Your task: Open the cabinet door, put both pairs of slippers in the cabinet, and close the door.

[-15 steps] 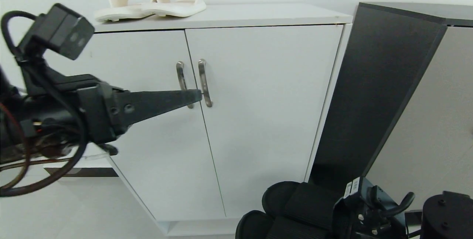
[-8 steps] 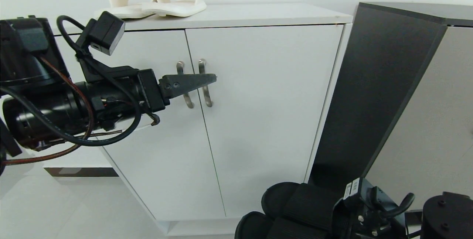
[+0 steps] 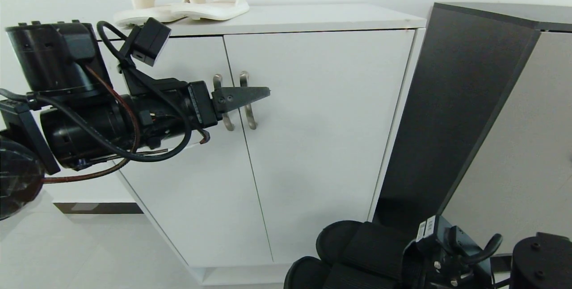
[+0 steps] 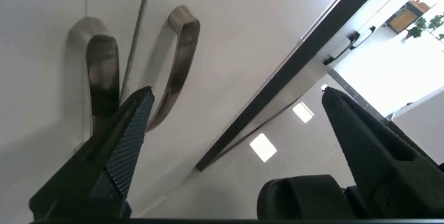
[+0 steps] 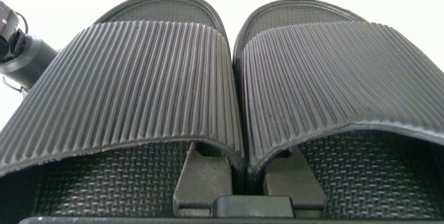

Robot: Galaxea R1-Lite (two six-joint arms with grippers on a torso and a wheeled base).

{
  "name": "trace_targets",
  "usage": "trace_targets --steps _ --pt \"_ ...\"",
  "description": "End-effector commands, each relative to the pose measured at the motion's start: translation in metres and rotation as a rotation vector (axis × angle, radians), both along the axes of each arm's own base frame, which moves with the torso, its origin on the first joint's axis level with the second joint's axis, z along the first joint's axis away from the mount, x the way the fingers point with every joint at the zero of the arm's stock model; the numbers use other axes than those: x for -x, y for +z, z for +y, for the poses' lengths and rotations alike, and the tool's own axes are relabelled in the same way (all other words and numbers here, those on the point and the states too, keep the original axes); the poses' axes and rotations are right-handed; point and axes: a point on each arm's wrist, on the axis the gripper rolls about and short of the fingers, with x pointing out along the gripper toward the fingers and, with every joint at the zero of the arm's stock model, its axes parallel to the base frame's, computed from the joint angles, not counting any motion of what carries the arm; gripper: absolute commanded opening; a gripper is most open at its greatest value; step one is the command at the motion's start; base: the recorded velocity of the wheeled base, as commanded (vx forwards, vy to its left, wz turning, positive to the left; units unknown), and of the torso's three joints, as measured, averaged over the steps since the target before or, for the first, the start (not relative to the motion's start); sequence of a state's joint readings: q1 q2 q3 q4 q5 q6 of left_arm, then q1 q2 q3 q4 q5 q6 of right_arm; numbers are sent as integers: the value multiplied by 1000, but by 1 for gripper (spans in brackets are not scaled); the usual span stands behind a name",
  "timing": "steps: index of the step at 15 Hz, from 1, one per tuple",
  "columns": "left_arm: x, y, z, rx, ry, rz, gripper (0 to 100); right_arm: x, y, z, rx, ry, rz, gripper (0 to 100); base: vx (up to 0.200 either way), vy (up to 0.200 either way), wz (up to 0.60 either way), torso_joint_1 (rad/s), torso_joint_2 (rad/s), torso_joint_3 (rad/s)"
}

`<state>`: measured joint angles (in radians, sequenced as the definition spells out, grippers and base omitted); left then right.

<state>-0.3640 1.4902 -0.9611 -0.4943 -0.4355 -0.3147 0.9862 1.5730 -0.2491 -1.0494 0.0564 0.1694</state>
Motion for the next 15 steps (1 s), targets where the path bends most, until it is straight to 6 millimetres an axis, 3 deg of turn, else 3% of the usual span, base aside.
trace_targets --steps 1,4,5,11,15 --pt "-8 -5 -3 -11 2 12 100 1 -1 -1 5 4 3 0 0 0 0 0 0 0" --pt "-15 -7 -6 -17 1 1 100 2 0 -2 2 4 0 0 0 0 0 0 0 0" --pt "-17 -8 -6 -24 1 -8 0 2 0 -2 2 4 0 0 0 0 0 0 0 0" --pt "-17 -11 -7 -34 0 -5 0 6 -2 -4 7 16 3 0 0 0 0 0 0 0" --pt "1 -8 -5 -34 2 -20 0 17 1 -12 -16 141 11 0 0 0 0 0 0 0"
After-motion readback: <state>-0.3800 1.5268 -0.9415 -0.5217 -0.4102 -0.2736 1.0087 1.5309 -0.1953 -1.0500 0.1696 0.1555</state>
